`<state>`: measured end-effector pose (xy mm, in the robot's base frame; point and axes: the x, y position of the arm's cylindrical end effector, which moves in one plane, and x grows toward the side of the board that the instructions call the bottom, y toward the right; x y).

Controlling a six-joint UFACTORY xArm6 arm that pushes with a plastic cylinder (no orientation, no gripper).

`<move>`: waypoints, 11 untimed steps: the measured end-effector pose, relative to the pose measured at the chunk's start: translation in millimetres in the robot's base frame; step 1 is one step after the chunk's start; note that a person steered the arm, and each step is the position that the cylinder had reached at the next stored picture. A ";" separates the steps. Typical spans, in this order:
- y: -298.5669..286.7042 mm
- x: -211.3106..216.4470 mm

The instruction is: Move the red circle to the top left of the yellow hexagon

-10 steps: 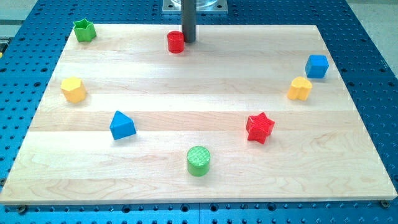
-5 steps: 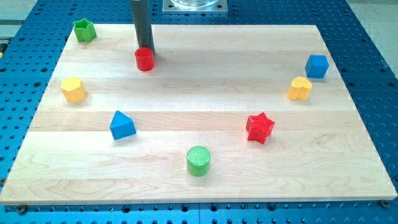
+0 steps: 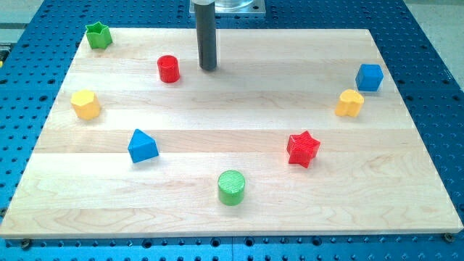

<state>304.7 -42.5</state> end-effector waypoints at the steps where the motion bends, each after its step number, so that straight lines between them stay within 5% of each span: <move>1: -4.9 14.4; 3: -179.3 14.6; 4: -215.1 14.6; 6: -167.8 19.3; 11: -214.8 30.6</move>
